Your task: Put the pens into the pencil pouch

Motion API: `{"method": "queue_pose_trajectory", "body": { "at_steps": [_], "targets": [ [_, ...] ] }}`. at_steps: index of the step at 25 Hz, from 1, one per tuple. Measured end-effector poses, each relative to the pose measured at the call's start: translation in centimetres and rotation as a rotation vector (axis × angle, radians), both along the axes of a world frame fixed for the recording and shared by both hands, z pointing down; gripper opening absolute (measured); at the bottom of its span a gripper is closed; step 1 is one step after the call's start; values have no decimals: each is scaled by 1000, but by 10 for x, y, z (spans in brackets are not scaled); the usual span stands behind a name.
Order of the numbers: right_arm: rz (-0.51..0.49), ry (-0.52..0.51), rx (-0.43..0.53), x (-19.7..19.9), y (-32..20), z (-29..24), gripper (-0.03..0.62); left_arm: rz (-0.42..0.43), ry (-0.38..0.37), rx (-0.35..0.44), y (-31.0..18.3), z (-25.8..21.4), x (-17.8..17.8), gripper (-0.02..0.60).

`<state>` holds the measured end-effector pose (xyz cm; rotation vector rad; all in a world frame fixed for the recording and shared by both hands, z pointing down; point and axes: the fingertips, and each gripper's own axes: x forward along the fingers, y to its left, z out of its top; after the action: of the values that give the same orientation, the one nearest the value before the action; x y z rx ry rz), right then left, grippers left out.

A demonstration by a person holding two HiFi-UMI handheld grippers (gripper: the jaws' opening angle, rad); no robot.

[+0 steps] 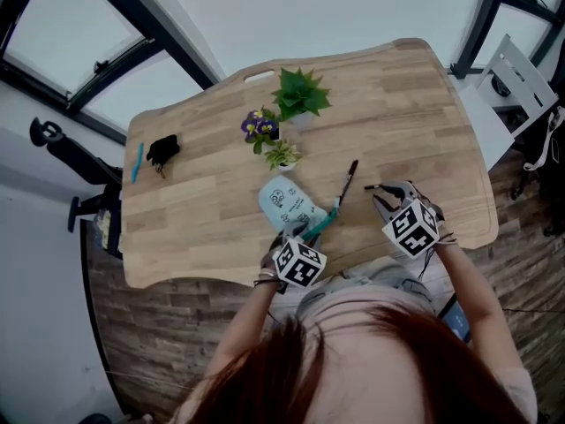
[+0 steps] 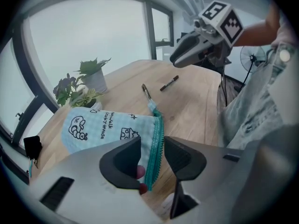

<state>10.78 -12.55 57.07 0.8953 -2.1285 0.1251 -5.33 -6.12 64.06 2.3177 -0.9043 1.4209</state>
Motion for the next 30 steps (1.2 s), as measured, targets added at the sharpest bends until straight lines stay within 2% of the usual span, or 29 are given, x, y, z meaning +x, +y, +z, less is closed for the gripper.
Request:
{"method": "queue_pose_trajectory", "body": {
  "at_steps": [8, 14, 20, 30],
  "targets": [
    [-91, 124, -70, 3, -8, 44, 83, -41, -22, 5, -8, 5, -1, 88],
    [-145, 195, -98, 5, -17, 63, 87, -89, 6, 11, -16, -1, -1, 55],
    [-220, 265, -142, 3, -20, 82, 91, -142, 71, 4, -26, -8, 3, 37],
    [-273, 304, -248, -1, -24, 96, 91, -273, 253, -52, -40, -30, 4, 26]
  ]
}}
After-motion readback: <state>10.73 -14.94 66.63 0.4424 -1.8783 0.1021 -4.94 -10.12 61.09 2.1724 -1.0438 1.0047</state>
